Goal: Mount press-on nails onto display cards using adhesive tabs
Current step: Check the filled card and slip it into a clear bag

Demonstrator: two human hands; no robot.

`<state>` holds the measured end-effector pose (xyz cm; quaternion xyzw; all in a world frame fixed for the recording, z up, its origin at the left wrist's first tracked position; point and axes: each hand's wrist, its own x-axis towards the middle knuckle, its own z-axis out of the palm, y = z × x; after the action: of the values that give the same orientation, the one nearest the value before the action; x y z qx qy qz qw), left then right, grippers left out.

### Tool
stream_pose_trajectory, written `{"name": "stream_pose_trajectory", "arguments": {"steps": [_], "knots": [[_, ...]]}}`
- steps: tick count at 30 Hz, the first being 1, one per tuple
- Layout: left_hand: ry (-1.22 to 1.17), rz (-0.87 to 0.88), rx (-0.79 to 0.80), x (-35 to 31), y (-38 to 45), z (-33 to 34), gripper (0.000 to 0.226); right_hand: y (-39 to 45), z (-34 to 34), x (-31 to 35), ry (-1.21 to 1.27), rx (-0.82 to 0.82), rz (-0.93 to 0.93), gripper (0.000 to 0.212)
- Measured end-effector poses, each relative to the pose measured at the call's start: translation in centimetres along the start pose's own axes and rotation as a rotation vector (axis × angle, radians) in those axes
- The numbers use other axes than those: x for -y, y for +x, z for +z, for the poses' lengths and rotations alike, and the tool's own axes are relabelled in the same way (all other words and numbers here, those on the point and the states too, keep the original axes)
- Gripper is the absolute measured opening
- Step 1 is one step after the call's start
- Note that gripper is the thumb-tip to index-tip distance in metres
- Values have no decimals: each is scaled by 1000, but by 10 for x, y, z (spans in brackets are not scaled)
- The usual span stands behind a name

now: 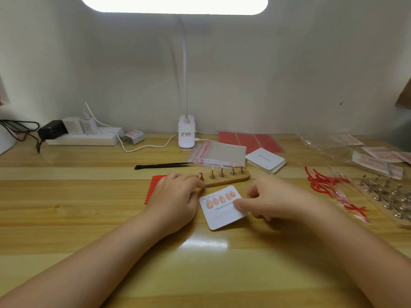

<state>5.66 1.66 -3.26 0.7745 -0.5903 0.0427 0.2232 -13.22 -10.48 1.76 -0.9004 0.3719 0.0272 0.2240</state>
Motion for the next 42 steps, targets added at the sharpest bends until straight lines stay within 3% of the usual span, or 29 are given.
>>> {"name": "stream_pose_trajectory", "arguments": {"steps": [8, 16, 21, 23, 27, 31, 38, 42], "knots": [[-3, 51, -50, -5, -5, -3, 21, 6, 9, -2, -87, -90, -109, 33], [41, 104, -27, -8, -7, -5, 38, 4, 2, -2, -5, 14, -85, 40], [4, 116, -45, -7, -7, -5, 28, 20, 6, -17, 33, -548, 6, 31], [1, 125, -66, -7, -7, -4, 33, 26, 12, -23, 33, -559, 39, 25], [5, 69, -155, -8, -6, -3, 25, 41, 22, -29, -99, -506, 43, 38], [6, -5, -145, -6, -4, 0, 23, 47, 25, -32, -163, -491, 42, 41], [-32, -9, -103, -5, -4, 1, 13, 45, 26, -36, 144, -658, 26, 24], [-44, -5, -127, -5, -4, 1, 11, 47, 26, -37, 184, -647, 9, 21]]}}
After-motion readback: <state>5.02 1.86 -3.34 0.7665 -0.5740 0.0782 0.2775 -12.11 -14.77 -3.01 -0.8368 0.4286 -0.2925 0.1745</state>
